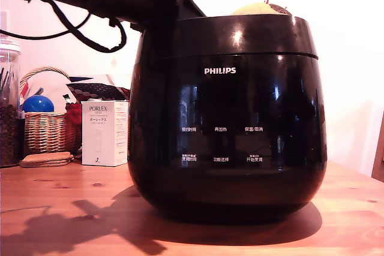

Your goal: Close the rice cooker by pressing the lid down with medium force

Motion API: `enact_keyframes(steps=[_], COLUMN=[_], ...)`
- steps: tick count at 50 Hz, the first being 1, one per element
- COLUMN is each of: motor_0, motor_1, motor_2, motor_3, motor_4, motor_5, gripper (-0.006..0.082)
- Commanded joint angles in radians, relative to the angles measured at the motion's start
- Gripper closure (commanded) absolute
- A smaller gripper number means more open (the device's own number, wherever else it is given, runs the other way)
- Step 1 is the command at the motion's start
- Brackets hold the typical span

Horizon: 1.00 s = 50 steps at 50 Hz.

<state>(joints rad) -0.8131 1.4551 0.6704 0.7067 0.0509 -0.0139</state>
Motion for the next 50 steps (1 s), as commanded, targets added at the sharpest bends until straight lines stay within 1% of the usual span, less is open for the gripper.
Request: enact_keyframes(steps=[1,7,23,27,33,40,44,50], motor_0=[-0.014,-0.018,-0.018,-0.011,0.002,0.02,0.03,0.057], motor_1=[0.12,0.125,0.111,0.085,0.023,-0.064,-0.118,-0.193], motor_2=[-0.108,-0.108,-0.107,-0.096,-0.067,-0.012,0.021,0.061], motor_3=[-0.116,-0.106,0.025,0.034,0.014,-0.061,-0.103,-0.153], motor_4=[0.002,0.001,0.001,0.001,0.001,0.005,0.005,0.0], motor_5=[0.008,0.011,0.014,0.015,0.016,0.042,0.076,0.081], gripper=[0.0791,0.0791,0.0791,0.0791,0.0791,0.0791,0.0791,0.0791])
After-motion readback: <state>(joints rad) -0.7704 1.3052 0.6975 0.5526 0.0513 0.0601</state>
